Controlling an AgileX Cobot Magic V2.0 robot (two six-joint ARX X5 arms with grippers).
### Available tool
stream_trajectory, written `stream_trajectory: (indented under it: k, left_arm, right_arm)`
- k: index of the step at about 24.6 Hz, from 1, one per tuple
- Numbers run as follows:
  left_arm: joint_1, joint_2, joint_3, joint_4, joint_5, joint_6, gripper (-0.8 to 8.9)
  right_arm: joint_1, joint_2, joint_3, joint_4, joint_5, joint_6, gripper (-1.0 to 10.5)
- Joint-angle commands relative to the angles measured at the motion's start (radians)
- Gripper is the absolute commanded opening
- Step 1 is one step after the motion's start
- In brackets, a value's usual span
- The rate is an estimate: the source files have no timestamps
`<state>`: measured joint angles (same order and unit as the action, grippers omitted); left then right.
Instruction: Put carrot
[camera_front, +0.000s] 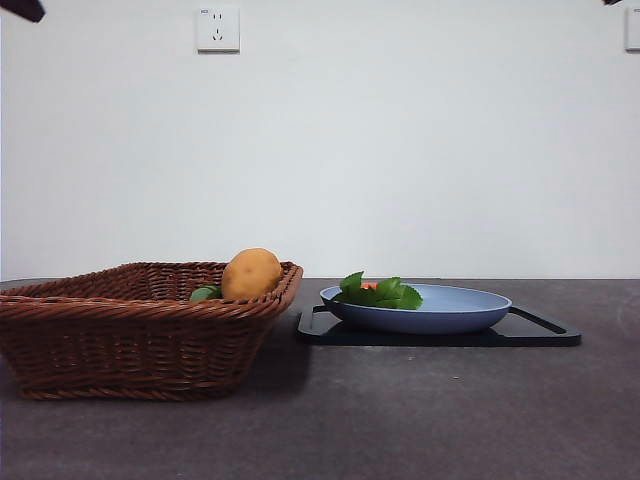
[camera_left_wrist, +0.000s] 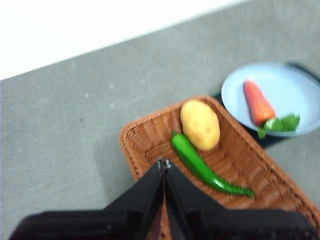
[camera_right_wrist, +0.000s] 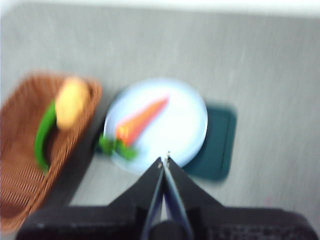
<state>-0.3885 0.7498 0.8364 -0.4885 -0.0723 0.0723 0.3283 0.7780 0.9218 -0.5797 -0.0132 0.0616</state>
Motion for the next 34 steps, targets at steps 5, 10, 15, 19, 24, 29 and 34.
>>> stream_trajectory:
  k: [5, 10, 15, 19, 24, 29, 34]
  left_arm:
    - [-0.003, -0.206, -0.195, 0.139, 0.097, -0.098, 0.08]
    - [-0.003, -0.202, -0.195, 0.142, 0.1, -0.098, 0.08]
    - [-0.003, -0.196, -0.195, 0.143, 0.1, -0.098, 0.08]
    - [-0.003, -0.196, -0.195, 0.143, 0.1, -0.098, 0.08]
    - [0.002, -0.279, -0.203, 0.088, 0.085, -0.066, 0.08]
    - [0.124, -0.467, -0.257, 0.061, 0.048, 0.017, 0.08]
    - [0.32, -0.604, -0.421, 0.169, 0.047, 0.018, 0.08]
  right_arm:
    - [0.007, -0.249, -0.269, 0.31, 0.047, -0.018, 0.0]
    - [0.007, -0.248, -0.269, 0.311, 0.046, -0.018, 0.0]
    - [0.007, -0.248, -0.269, 0.311, 0.046, -0.018, 0.0]
    - [0.007, -0.248, -0.269, 0.311, 0.046, -0.018, 0.0]
    - [0.007, -0.248, -0.269, 0.31, 0.046, -0.018, 0.0]
    - [0.007, -0.248, -0.269, 0.311, 0.046, -0.018, 0.0]
    - [0.007, -0.248, -0.269, 0.311, 0.046, -0.018, 0.0]
